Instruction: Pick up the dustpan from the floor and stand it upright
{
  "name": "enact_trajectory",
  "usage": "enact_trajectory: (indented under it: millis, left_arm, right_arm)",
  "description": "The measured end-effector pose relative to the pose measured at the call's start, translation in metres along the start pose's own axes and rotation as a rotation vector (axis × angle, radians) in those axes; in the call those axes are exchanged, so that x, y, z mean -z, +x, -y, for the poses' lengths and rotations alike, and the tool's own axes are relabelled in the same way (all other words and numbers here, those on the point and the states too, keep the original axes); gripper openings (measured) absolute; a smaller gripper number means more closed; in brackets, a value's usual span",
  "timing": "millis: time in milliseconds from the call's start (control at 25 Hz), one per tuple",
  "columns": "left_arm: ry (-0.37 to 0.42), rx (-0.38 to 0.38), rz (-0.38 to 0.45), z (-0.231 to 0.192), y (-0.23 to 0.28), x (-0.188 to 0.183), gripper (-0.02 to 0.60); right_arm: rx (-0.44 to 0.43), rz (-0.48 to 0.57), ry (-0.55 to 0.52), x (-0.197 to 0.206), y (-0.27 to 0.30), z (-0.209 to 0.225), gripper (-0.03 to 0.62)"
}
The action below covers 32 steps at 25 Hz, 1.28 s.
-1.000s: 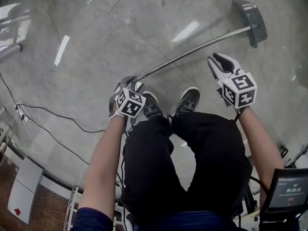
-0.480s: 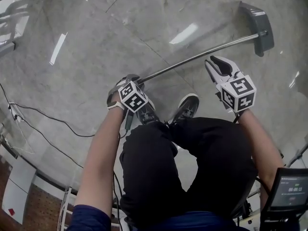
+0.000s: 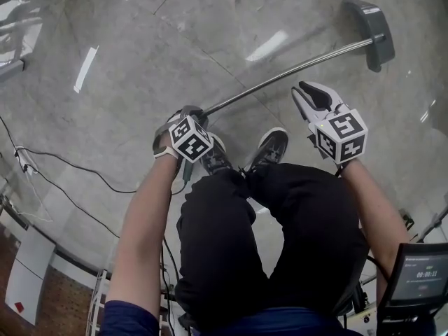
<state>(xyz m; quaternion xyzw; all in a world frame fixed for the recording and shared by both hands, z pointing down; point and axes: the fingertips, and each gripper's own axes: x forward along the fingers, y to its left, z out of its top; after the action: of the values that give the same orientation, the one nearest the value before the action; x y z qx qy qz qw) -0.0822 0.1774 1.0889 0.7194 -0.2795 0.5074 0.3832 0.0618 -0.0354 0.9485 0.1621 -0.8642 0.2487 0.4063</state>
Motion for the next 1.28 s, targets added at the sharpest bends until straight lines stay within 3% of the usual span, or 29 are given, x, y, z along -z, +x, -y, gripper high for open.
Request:
enact_trajectory:
  millis: [840, 1080, 1280]
  left_arm:
    - [-0.087, 0.063, 0.026, 0.034, -0.141, -0.030, 0.083]
    - [-0.108, 0.113, 0.042, 0.056, -0.218, -0.071, 0.081]
    - [-0.123, 0.174, 0.034, 0.066, -0.238, -0.094, 0.083]
  right_arm:
    - [-0.034, -0.033, -0.034, -0.048, -0.086, -0.093, 0.091]
    - [-0.029, -0.041, -0.116, -0.095, -0.143, -0.112, 0.091]
    - [-0.059, -0.049, -0.088, -0.103, -0.142, -0.131, 0.094]
